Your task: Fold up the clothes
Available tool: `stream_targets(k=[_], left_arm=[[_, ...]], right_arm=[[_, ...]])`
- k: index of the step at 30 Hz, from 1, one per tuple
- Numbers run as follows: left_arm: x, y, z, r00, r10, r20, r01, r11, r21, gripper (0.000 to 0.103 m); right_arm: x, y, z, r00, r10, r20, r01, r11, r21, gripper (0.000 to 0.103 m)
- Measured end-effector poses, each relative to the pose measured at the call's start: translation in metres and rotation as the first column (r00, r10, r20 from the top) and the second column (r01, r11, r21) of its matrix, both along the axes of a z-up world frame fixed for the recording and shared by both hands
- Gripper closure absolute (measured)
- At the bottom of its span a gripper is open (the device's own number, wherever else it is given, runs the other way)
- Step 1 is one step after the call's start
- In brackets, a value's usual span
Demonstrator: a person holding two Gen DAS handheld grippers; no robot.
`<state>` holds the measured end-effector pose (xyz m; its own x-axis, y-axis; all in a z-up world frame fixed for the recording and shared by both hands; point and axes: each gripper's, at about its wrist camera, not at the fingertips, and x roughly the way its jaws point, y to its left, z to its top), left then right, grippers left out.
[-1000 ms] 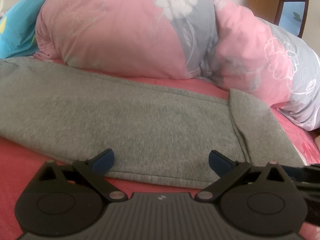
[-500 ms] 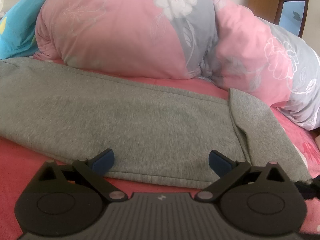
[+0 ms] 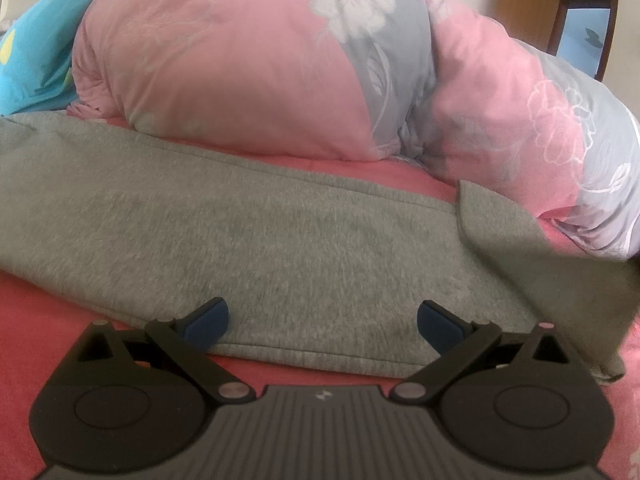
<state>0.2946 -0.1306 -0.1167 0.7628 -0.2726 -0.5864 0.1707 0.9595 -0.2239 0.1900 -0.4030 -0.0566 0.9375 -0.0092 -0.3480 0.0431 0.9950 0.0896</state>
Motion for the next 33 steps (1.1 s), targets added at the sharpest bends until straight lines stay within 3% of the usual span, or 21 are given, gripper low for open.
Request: stream_targets(k=[2, 3, 6, 7, 10, 12, 14, 15, 20, 22, 23, 27, 28, 30, 32, 33], left_arm=[[0.0, 0.0, 0.0, 1.0, 0.0, 0.0, 0.0, 1.0, 0.004, 0.002], [0.0, -0.001, 0.0, 1.0, 0.0, 0.0, 0.0, 1.0, 0.004, 0.002], [0.0, -0.001, 0.0, 1.0, 0.0, 0.001, 0.0, 1.0, 0.006, 0.002], [0.0, -0.001, 0.0, 1.0, 0.0, 0.001, 0.0, 1.0, 0.007, 0.002], [-0.001, 0.0, -0.001, 1.0, 0.001, 0.002, -0.001, 1.0, 0.005, 0.002], [-0.001, -0.001, -0.001, 1.0, 0.001, 0.003, -0.001, 1.0, 0.008, 0.002], [-0.001, -0.002, 0.0, 1.0, 0.001, 0.003, -0.001, 1.0, 0.014, 0.002], [-0.001, -0.002, 0.0, 1.0, 0.002, 0.003, -0.002, 1.0, 0.018, 0.002], [-0.001, -0.003, 0.001, 1.0, 0.002, 0.003, -0.002, 1.0, 0.029, 0.002], [-0.001, -0.003, 0.001, 1.0, 0.002, 0.003, -0.002, 1.0, 0.028, 0.002], [-0.001, -0.003, 0.001, 1.0, 0.002, 0.003, -0.002, 1.0, 0.028, 0.002], [-0.001, -0.003, 0.001, 1.0, 0.002, 0.004, -0.002, 1.0, 0.028, 0.002], [-0.001, -0.003, 0.001, 1.0, 0.001, 0.004, -0.002, 1.0, 0.028, 0.002], [-0.001, -0.002, 0.001, 1.0, 0.001, 0.004, -0.001, 1.0, 0.028, 0.002], [-0.001, -0.002, 0.001, 1.0, 0.001, 0.004, -0.001, 1.0, 0.027, 0.002], [-0.001, -0.002, 0.001, 1.0, 0.001, 0.004, -0.001, 1.0, 0.027, 0.002]], right_arm=[[-0.015, -0.054, 0.012, 0.984, -0.166, 0.064, 0.152, 0.972, 0.179, 0.097], [-0.03, -0.082, 0.01, 0.961, -0.265, 0.074, 0.236, 0.932, 0.275, 0.097], [-0.077, -0.145, -0.013, 0.863, -0.506, 0.007, 0.433, 0.746, 0.507, 0.097], [-0.092, -0.16, -0.03, 0.831, -0.554, -0.049, 0.476, 0.663, 0.578, 0.102], [-0.122, -0.182, -0.067, 0.772, -0.616, -0.16, 0.538, 0.498, 0.68, 0.098], [-0.138, -0.184, -0.079, 0.749, -0.642, -0.163, 0.542, 0.452, 0.708, 0.098], [-0.144, -0.183, -0.077, 0.751, -0.65, -0.121, 0.527, 0.479, 0.702, 0.097], [-0.15, -0.179, -0.072, 0.76, -0.642, -0.102, 0.525, 0.514, 0.678, 0.097], [-0.106, -0.129, -0.029, 0.924, -0.379, -0.039, 0.362, 0.842, 0.399, 0.096], [-0.079, -0.096, -0.019, 0.974, -0.211, -0.077, 0.224, 0.939, 0.26, 0.095], [-0.057, -0.079, -0.018, 0.987, -0.121, -0.11, 0.141, 0.969, 0.202, 0.093], [0.006, -0.025, -0.032, 0.963, 0.08, -0.257, -0.066, 0.996, 0.061, 0.09], [0.022, -0.022, -0.037, 0.954, 0.08, -0.29, -0.066, 0.996, 0.058, 0.09], [0.053, -0.039, -0.042, 0.949, 0.04, -0.312, -0.01, 0.995, 0.098, 0.09], [0.077, -0.08, -0.042, 0.941, -0.143, -0.306, 0.173, 0.982, 0.074, 0.091], [0.076, -0.108, -0.037, 0.927, -0.254, -0.276, 0.29, 0.952, 0.099, 0.091]])
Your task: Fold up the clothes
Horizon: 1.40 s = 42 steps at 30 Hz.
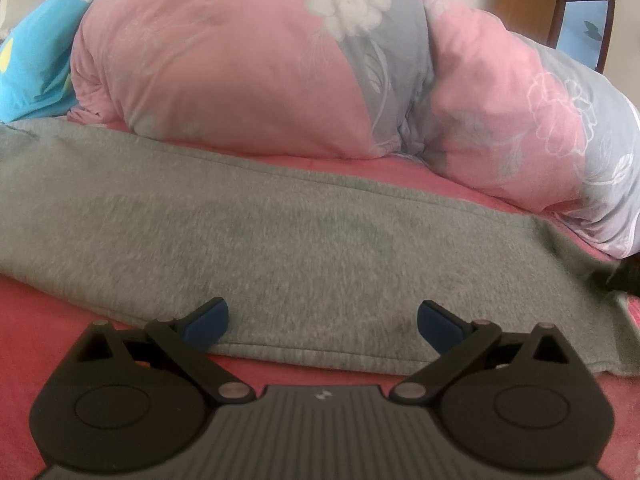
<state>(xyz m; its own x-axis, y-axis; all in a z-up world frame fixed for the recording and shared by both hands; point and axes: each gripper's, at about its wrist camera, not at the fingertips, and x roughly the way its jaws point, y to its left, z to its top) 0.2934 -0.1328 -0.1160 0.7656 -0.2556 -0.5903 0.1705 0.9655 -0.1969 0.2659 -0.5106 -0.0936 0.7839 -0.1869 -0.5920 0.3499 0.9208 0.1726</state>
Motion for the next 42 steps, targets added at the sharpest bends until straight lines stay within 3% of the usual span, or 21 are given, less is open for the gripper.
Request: stream_targets(k=[1, 3, 5, 8, 10, 14, 17, 20, 24, 25, 26, 28, 31, 32, 36, 37, 39, 42], left_arm=[[0.0, 0.0, 0.0, 1.0, 0.0, 0.0, 0.0, 1.0, 0.001, 0.002], [0.0, -0.001, 0.0, 1.0, 0.001, -0.001, -0.001, 1.0, 0.007, 0.002], [0.0, -0.003, 0.0, 1.0, 0.001, -0.001, -0.001, 1.0, 0.017, 0.002], [0.0, -0.003, 0.0, 1.0, 0.001, -0.001, -0.001, 1.0, 0.022, 0.002], [0.0, -0.003, 0.0, 1.0, 0.001, -0.001, -0.001, 1.0, 0.02, 0.002], [0.0, -0.004, -0.001, 1.0, 0.002, -0.001, -0.002, 1.0, 0.023, 0.002], [0.0, -0.003, 0.0, 1.0, 0.002, -0.001, -0.002, 1.0, 0.017, 0.002], [0.0, 0.0, -0.001, 1.0, 0.001, -0.001, -0.001, 1.0, -0.003, 0.002], [0.0, 0.003, -0.001, 1.0, 0.002, 0.0, -0.002, 1.0, -0.025, 0.002], [0.0, 0.003, -0.001, 1.0, 0.002, 0.0, -0.002, 1.0, -0.028, 0.002], [0.0, 0.004, -0.001, 1.0, 0.002, 0.0, -0.002, 0.999, -0.035, 0.002], [0.0, 0.006, -0.001, 1.0, 0.002, 0.0, -0.002, 0.999, -0.047, 0.002], [0.0, 0.004, -0.001, 1.0, 0.002, 0.0, -0.002, 0.999, -0.034, 0.002], [0.0, 0.003, -0.001, 1.0, 0.002, 0.0, -0.002, 1.0, -0.03, 0.002], [0.0, 0.007, -0.001, 1.0, 0.002, -0.001, -0.003, 0.999, -0.054, 0.002], [0.0, 0.008, -0.001, 1.0, 0.003, -0.002, -0.003, 0.998, -0.058, 0.002], [0.0, 0.008, -0.001, 1.0, 0.003, -0.002, -0.003, 0.998, -0.059, 0.002], [0.0, 0.005, -0.001, 1.0, 0.004, -0.002, -0.004, 0.999, -0.043, 0.002]], right_arm=[[-0.002, -0.028, 0.006, 0.991, -0.127, 0.038, 0.126, 0.992, 0.024, 0.088], [-0.018, -0.076, 0.017, 0.928, -0.349, 0.134, 0.333, 0.934, 0.125, 0.086], [-0.044, -0.1, 0.026, 0.871, -0.433, 0.231, 0.381, 0.893, 0.238, 0.085], [-0.071, -0.102, 0.025, 0.892, -0.408, 0.193, 0.363, 0.903, 0.231, 0.08], [-0.094, -0.094, 0.017, 0.909, -0.388, 0.149, 0.32, 0.882, 0.346, 0.078], [-0.152, -0.069, 0.0, 0.926, -0.362, 0.109, 0.223, 0.756, 0.616, 0.071], [-0.165, -0.044, -0.009, 0.938, -0.344, 0.044, 0.207, 0.659, 0.723, 0.053], [-0.158, -0.041, -0.016, 0.932, -0.361, -0.018, 0.256, 0.623, 0.739, 0.048], [-0.16, -0.044, -0.024, 0.873, -0.488, -0.017, 0.335, 0.572, 0.749, 0.05], [-0.155, -0.046, -0.024, 0.871, -0.491, -0.007, 0.338, 0.588, 0.735, 0.063], [-0.15, -0.048, -0.023, 0.878, -0.478, 0.002, 0.334, 0.616, 0.714, 0.098], [-0.144, -0.049, -0.014, 0.885, -0.464, 0.045, 0.308, 0.653, 0.692, 0.097], [-0.161, -0.036, 0.022, 0.894, -0.411, 0.178, 0.261, 0.801, 0.539, 0.098], [-0.163, -0.035, 0.026, 0.897, -0.405, 0.176, 0.267, 0.815, 0.514, 0.098], [-0.148, -0.033, 0.011, 0.926, -0.376, 0.023, 0.341, 0.862, 0.376, 0.095], [-0.148, -0.033, 0.006, 0.919, -0.394, 0.008, 0.367, 0.863, 0.347, 0.092], [-0.153, -0.034, 0.002, 0.897, -0.442, 0.013, 0.418, 0.856, 0.304, 0.085], [-0.17, -0.035, 0.012, 0.825, -0.56, 0.082, 0.532, 0.817, 0.223, 0.082]])
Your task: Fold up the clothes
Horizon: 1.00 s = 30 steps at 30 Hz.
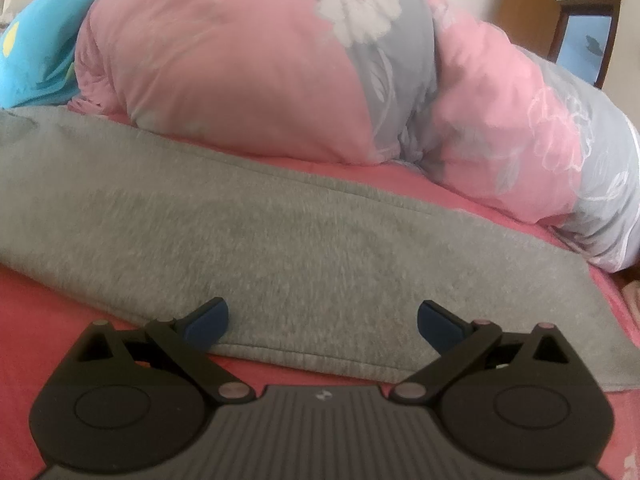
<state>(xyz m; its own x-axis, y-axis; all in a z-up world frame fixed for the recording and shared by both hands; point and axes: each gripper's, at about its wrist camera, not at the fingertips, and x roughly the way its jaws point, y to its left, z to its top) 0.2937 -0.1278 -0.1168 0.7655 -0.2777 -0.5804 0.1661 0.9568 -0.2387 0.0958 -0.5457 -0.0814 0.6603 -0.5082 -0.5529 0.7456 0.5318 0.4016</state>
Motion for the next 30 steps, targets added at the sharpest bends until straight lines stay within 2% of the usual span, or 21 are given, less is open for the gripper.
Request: stream_targets(k=[2, 4, 5, 7, 8, 11, 13, 14, 15, 16, 18, 19, 20, 21, 25, 28, 30], left_arm=[[0.0, -0.002, 0.0, 1.0, 0.0, 0.0, 0.0, 1.0, 0.011, 0.002], [0.0, -0.002, 0.0, 1.0, 0.001, 0.0, -0.001, 1.0, 0.013, 0.002], [0.001, -0.001, 0.001, 1.0, 0.001, 0.0, -0.001, 1.0, 0.008, 0.002], [0.001, 0.001, 0.001, 1.0, 0.001, 0.0, -0.001, 1.0, -0.004, 0.002], [0.001, 0.002, 0.001, 1.0, 0.001, 0.0, -0.001, 1.0, -0.013, 0.002], [0.0, 0.007, 0.001, 1.0, 0.001, 0.001, -0.001, 0.999, -0.052, 0.002], [0.0, 0.011, 0.001, 1.0, 0.001, 0.002, -0.001, 0.996, -0.085, 0.002], [0.0, 0.014, 0.001, 1.0, 0.002, 0.002, -0.001, 0.995, -0.102, 0.002], [0.0, 0.016, 0.002, 1.0, 0.002, 0.003, -0.001, 0.993, -0.118, 0.002], [0.0, 0.018, 0.002, 1.0, 0.002, 0.003, -0.002, 0.991, -0.134, 0.002], [-0.001, 0.022, 0.004, 1.0, 0.013, 0.014, -0.011, 0.988, -0.157, 0.002], [-0.003, 0.023, 0.006, 0.999, 0.028, 0.023, -0.024, 0.986, -0.163, 0.002], [-0.006, 0.025, 0.008, 0.998, 0.046, 0.033, -0.04, 0.985, -0.166, 0.002], [-0.007, 0.026, 0.01, 0.998, 0.057, 0.041, -0.049, 0.984, -0.171, 0.002], [-0.016, 0.036, 0.028, 0.997, 0.059, 0.052, -0.049, 0.982, -0.184, 0.002], [-0.025, 0.05, 0.047, 0.997, 0.066, 0.05, -0.056, 0.982, -0.182, 0.002], [-0.03, 0.069, 0.058, 0.996, 0.083, 0.034, -0.076, 0.982, -0.172, 0.002]], right_arm=[[-0.005, 0.004, 0.009, 0.999, -0.01, 0.044, 0.011, 0.999, -0.033, 0.082], [0.01, 0.019, 0.014, 0.986, 0.142, 0.089, -0.139, 0.99, -0.04, 0.082], [0.017, 0.027, 0.016, 0.969, 0.219, 0.112, -0.216, 0.975, -0.045, 0.082], [0.045, 0.05, 0.016, 0.908, 0.404, 0.109, -0.401, 0.915, -0.048, 0.082], [0.061, 0.063, 0.014, 0.863, 0.496, 0.096, -0.494, 0.868, -0.049, 0.081], [0.102, 0.092, 0.004, 0.77, 0.638, 0.023, -0.636, 0.769, -0.058, 0.081], [0.117, 0.091, -0.009, 0.76, 0.65, -0.017, -0.65, 0.758, -0.059, 0.081], [0.12, 0.079, -0.016, 0.789, 0.613, -0.047, -0.614, 0.788, -0.047, 0.082], [0.114, 0.058, -0.02, 0.833, 0.552, -0.039, -0.553, 0.833, -0.026, 0.084], [0.107, 0.037, -0.024, 0.873, 0.486, -0.03, -0.486, 0.874, -0.003, 0.092], [0.07, -0.005, -0.025, 0.958, 0.283, 0.042, -0.285, 0.957, 0.051, 0.092], [0.049, -0.022, -0.024, 0.984, 0.17, 0.055, -0.174, 0.982, 0.07, 0.089], [0.027, -0.033, -0.022, 0.998, 0.058, 0.032, -0.061, 0.994, 0.086, 0.085], [0.008, -0.04, -0.02, 1.0, -0.003, 0.014, 0.002, 0.996, 0.093, 0.085], [-0.058, -0.042, -0.007, 0.997, -0.022, 0.08, 0.013, 0.993, 0.115, 0.08], [-0.083, -0.032, 0.005, 0.99, 0.026, 0.138, -0.043, 0.991, 0.125, 0.08], [-0.081, -0.023, 0.016, 0.981, 0.098, 0.169, -0.117, 0.987, 0.109, 0.08]])
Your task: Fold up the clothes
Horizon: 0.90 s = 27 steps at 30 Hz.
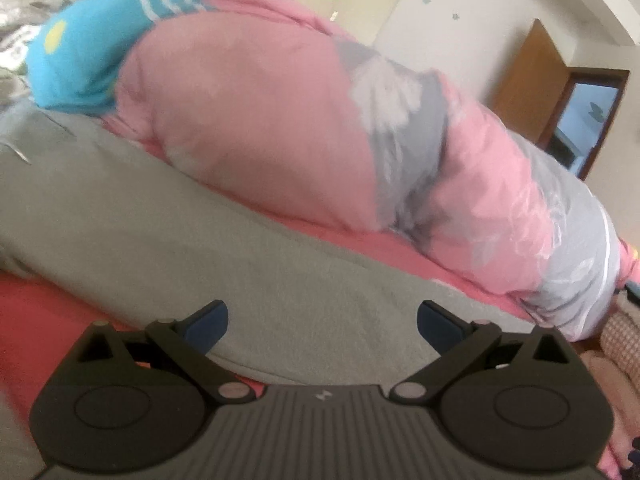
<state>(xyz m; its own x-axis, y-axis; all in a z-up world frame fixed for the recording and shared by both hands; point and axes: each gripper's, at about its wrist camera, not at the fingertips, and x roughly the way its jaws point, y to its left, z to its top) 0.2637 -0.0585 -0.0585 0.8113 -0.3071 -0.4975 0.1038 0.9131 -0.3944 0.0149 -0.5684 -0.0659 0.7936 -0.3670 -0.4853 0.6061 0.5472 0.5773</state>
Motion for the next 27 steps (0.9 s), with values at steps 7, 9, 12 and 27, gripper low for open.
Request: stream_targets(k=[7, 9, 12, 27], left_arm=[[0.004, 0.089, 0.014, 0.993, 0.092, -0.07, -0.087, 0.994, 0.068, 0.002], [0.009, 0.112, 0.009, 0.987, 0.138, -0.079, -0.131, 0.987, 0.09, 0.002], [0.016, 0.134, -0.001, 0.981, 0.174, -0.084, -0.166, 0.981, 0.097, 0.002], [0.0, 0.147, -0.041, 0.994, 0.112, -0.012, -0.109, 0.985, 0.135, 0.002]], right_arm=[[0.084, 0.081, 0.019, 0.924, 0.381, -0.037, -0.383, 0.919, -0.095, 0.078], [0.123, 0.118, 0.016, 0.863, 0.498, -0.086, -0.505, 0.856, -0.111, 0.078], [0.177, 0.178, 0.009, 0.758, 0.631, -0.166, -0.652, 0.743, -0.151, 0.078], [0.237, 0.33, -0.027, 0.557, 0.675, -0.484, -0.831, 0.458, -0.317, 0.074]])
